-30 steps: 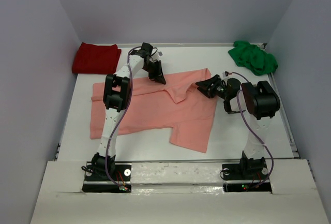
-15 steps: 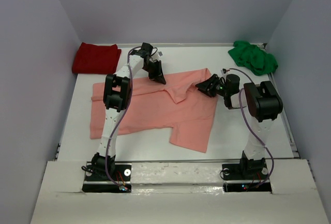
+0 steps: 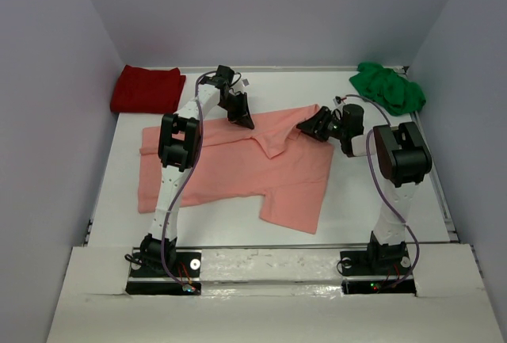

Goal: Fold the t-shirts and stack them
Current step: Fold the flattened tshirt in 1/3 of the way

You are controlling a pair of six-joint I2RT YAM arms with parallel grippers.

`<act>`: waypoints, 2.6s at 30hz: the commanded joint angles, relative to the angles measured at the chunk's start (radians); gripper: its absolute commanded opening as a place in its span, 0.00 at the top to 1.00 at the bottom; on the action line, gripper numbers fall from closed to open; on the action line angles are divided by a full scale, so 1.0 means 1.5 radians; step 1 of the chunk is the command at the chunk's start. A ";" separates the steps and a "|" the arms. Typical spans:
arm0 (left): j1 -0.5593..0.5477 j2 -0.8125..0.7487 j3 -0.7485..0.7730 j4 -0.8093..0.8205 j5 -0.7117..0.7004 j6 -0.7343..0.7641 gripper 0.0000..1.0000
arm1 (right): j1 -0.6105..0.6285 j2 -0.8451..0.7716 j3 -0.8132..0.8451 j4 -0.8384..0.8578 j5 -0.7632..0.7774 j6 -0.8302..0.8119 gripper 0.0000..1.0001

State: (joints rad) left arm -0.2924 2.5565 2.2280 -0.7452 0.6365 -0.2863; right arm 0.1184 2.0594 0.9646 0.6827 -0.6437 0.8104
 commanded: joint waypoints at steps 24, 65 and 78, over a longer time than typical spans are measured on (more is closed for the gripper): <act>0.025 0.062 -0.012 -0.041 -0.099 0.035 0.96 | 0.020 -0.004 0.087 -0.138 -0.044 -0.032 1.00; 0.031 0.038 -0.007 -0.040 -0.100 0.035 0.96 | 0.040 -0.008 0.435 -1.202 0.138 -0.239 0.97; 0.033 0.036 -0.007 -0.043 -0.103 0.035 0.96 | 0.079 -0.151 0.470 -1.098 0.180 -0.296 0.35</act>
State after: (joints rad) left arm -0.2661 2.5618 2.2337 -0.7578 0.6525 -0.2863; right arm 0.1822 1.9640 1.6077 -1.0355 -0.3729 0.4339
